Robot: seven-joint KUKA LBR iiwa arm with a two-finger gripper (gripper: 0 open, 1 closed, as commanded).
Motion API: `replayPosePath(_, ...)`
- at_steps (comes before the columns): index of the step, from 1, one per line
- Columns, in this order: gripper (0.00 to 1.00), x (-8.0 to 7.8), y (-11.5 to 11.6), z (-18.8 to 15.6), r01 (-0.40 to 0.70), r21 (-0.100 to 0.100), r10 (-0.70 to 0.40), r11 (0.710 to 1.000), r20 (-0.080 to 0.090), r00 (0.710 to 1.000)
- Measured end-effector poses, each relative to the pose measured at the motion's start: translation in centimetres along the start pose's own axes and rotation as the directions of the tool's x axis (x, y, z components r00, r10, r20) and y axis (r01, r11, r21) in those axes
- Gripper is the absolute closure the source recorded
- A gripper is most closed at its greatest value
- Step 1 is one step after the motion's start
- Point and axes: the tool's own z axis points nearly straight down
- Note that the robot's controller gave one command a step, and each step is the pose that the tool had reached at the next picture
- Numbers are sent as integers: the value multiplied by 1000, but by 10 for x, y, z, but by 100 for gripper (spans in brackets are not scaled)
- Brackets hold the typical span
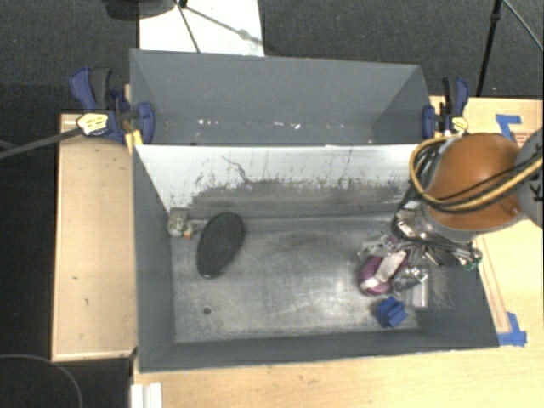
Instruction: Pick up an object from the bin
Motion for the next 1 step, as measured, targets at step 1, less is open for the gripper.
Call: replayPosePath(1, 100, 14, -15, -164, 342, 6, -342, 940, 0, 940)
